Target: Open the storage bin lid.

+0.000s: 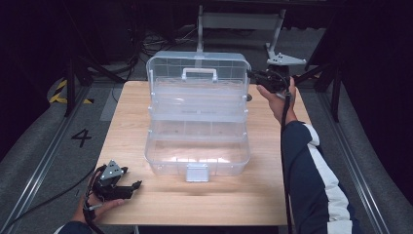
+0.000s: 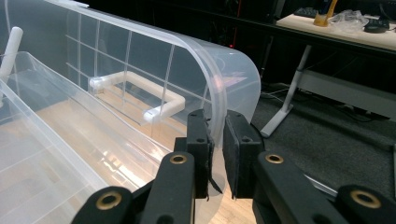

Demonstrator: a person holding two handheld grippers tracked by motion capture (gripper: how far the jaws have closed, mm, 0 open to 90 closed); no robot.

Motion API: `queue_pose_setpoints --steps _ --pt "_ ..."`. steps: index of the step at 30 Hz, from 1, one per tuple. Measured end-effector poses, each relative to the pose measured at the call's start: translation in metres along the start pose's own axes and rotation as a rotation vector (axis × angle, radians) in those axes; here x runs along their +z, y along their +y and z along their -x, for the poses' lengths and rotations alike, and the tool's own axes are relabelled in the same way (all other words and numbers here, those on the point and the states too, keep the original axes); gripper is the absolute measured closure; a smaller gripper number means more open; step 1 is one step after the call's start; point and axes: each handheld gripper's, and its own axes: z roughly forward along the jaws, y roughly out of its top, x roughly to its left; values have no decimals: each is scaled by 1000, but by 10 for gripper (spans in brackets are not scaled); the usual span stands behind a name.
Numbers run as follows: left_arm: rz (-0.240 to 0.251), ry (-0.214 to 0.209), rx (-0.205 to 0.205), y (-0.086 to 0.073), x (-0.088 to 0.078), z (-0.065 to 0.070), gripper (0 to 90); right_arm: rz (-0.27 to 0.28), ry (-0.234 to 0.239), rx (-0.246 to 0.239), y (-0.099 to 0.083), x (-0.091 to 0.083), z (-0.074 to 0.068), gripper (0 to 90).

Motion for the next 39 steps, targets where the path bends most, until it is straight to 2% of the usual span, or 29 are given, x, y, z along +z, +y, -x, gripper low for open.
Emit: queue_pose_setpoints --steps 6,17,24,39 --pt "0 5 -1 0 0 0 241 -10 16 16 0 5 5 815" --pt "3 22 -35 -2 -1 4 227 -28 35 41 1 15 14 811" --pt "-2 34 -40 -3 -2 6 222 -43 47 68 0 22 20 808" --pt "-6 25 -44 -3 -3 6 219 -69 54 109 -2 37 29 804"
